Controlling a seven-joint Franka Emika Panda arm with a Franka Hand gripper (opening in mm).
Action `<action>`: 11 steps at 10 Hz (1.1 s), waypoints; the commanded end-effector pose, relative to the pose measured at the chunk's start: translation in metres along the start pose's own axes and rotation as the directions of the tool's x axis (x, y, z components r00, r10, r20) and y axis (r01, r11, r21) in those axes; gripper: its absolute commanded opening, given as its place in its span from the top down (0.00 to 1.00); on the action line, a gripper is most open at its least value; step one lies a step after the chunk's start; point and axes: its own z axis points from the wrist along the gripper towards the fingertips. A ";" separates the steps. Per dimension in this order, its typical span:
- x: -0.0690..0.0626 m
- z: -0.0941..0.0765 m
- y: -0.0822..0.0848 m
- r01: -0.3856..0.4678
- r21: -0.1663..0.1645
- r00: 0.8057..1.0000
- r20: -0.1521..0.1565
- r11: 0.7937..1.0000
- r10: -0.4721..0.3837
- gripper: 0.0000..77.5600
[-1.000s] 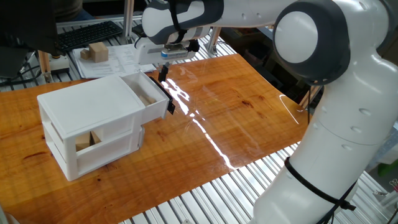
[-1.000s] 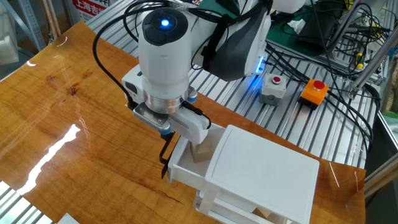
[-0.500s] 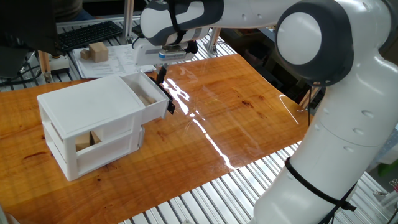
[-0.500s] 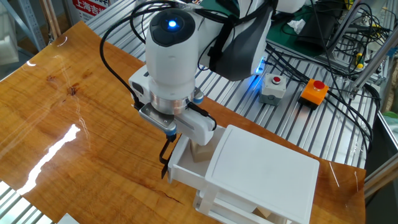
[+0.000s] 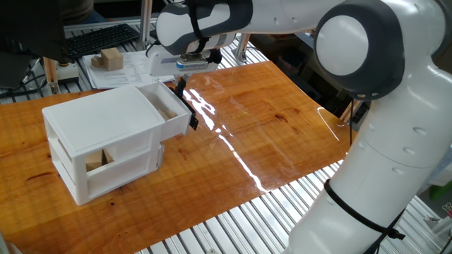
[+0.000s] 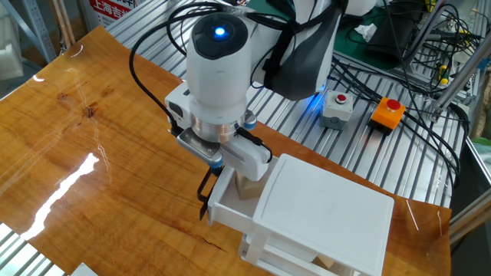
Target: Put things in the drawer
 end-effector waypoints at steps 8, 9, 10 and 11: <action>0.016 -0.005 0.023 -0.054 -0.023 0.998 -0.009 0.998 0.054 0.97; 0.017 -0.004 0.025 -0.061 -0.029 0.998 -0.008 0.998 0.061 0.97; 0.019 -0.003 0.029 -0.070 -0.033 0.998 -0.007 0.997 0.069 0.97; 0.021 -0.002 0.033 -0.079 -0.037 0.997 -0.006 0.996 0.079 0.97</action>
